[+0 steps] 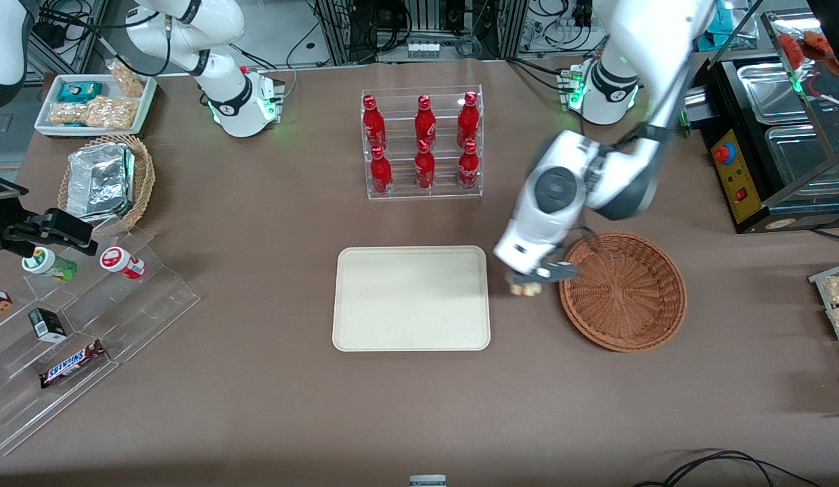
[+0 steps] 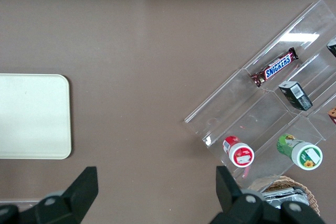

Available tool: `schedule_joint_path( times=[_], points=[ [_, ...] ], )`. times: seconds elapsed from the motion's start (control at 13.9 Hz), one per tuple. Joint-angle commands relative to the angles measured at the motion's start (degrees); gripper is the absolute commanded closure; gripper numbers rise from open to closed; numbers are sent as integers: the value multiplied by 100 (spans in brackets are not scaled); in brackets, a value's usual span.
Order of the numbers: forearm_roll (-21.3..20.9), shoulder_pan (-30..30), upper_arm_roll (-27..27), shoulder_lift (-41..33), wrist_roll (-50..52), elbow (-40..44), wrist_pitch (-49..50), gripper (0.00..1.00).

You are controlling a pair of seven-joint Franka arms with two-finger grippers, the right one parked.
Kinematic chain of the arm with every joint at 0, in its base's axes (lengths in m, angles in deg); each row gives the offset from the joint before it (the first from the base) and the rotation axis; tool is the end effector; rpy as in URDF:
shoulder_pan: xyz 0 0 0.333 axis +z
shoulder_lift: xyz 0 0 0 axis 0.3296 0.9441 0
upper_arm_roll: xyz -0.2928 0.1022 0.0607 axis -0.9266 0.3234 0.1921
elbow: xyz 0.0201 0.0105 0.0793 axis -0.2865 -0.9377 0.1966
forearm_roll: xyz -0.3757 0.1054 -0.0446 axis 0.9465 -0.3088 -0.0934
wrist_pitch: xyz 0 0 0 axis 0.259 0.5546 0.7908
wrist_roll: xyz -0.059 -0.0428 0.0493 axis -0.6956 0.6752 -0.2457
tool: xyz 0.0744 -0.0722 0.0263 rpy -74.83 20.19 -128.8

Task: Place sandwich from basket to tray
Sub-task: 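Carry the sandwich over the cream tray and lower it onto it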

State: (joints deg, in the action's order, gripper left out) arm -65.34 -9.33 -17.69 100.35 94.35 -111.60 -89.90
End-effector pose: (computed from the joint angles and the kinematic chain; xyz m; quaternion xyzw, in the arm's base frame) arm 0.5179 -0.3527 0.3178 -0.9988 -0.0262 0.0389 0.0165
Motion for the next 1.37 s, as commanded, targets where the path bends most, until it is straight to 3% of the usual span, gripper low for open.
schedule_joint_path(
  times=[0.0, 0.07, 0.14, 0.36, 0.65, 0.94, 1.01, 1.15, 1.29],
  points=[
    [495, -420, 60, 773, 42, 933, 114, 84],
    [532, -639, 42, 1045, 112, 1275, 131, 75],
    [506, -919, 51, 1326, 322, 1565, 140, 73],
    [270, -1219, 51, 2231, 955, 2470, 123, 73],
    [163, -1238, 60, 2980, 1247, 3307, 132, 68],
    [32, -1238, 68, 3140, 1212, 3475, 158, 61],
    [-82, -1230, 68, 3174, 1211, 3484, 141, 53],
    [-109, -1230, 68, 3236, 1238, 3607, 132, 3],
    [-75, -1151, 68, 3149, 1221, 3607, 210, 0]
  ],
)
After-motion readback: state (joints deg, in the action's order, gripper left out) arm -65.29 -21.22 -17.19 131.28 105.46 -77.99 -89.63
